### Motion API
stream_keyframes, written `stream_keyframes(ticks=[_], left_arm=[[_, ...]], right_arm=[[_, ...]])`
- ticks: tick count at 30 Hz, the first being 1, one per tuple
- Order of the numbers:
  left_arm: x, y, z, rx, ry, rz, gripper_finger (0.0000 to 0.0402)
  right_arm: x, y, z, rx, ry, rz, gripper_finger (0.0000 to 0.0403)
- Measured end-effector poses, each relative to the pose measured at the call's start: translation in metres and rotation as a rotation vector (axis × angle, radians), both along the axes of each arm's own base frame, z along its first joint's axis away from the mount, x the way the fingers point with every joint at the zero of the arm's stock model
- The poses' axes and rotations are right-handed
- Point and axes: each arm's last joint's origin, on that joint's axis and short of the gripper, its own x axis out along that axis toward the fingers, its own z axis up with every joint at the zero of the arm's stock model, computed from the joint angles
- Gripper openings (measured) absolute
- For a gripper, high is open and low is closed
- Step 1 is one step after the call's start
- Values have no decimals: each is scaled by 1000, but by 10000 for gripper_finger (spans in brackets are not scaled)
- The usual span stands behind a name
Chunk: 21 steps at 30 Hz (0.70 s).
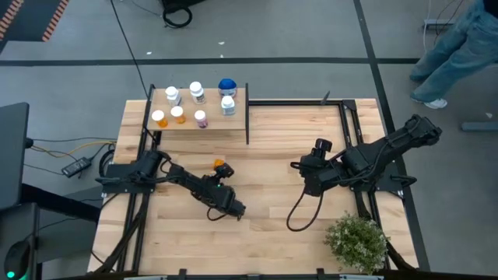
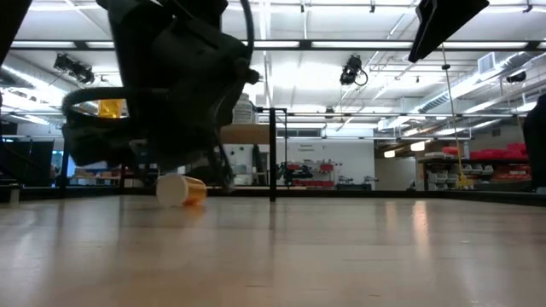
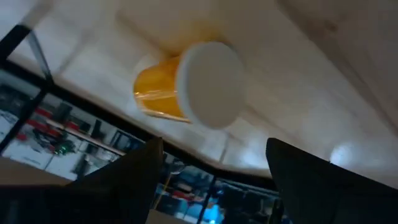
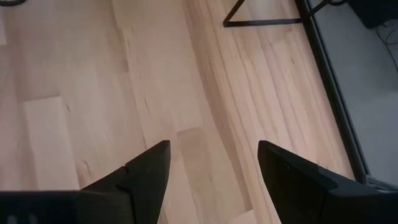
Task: Pick and place medicine bottles onto shelf by color
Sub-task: Put the orange pill bottle on the shelf
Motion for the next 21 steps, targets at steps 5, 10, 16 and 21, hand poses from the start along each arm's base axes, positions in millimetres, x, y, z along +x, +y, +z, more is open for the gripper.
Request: stream_keyframes(ticks=[5, 10, 16, 21], left_arm=[[1, 2, 1, 99, -282, 170, 291], [2, 11, 13, 165, -732, 525, 291], [-1, -12, 24, 75, -952, 618, 291], [-4, -37, 35, -56, -1147, 706, 291]], right_arm=[[-2, 4, 0, -6, -8, 11, 251], [-2, 7, 1, -27, -38, 4, 251], [-1, 8, 1, -18, -54, 4, 251], [-1, 8, 1, -21, -53, 7, 251]])
